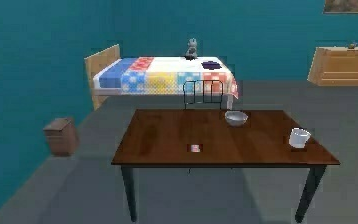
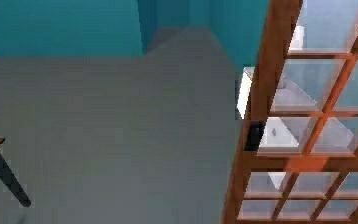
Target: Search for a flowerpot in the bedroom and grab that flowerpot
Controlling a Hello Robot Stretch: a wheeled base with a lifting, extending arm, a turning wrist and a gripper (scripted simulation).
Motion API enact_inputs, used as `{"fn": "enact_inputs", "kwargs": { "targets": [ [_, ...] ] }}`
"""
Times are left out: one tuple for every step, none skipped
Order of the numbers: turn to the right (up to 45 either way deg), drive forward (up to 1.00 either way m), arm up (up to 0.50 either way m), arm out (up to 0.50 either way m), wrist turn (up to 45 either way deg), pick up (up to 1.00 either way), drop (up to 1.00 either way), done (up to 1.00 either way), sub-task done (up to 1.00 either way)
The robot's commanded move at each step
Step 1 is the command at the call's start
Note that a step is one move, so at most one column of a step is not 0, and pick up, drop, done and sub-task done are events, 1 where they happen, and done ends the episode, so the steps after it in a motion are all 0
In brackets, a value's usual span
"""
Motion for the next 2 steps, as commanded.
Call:
{"fn": "enact_inputs", "kwargs": {
  "targets": [
    [45.0,0.0,0.0,0.0,0.0,0.0,0.0,0.0,0.0],
    [24.0,0.0,0.0,0.0,0.0,0.0,0.0,0.0,0.0]
  ]
}}
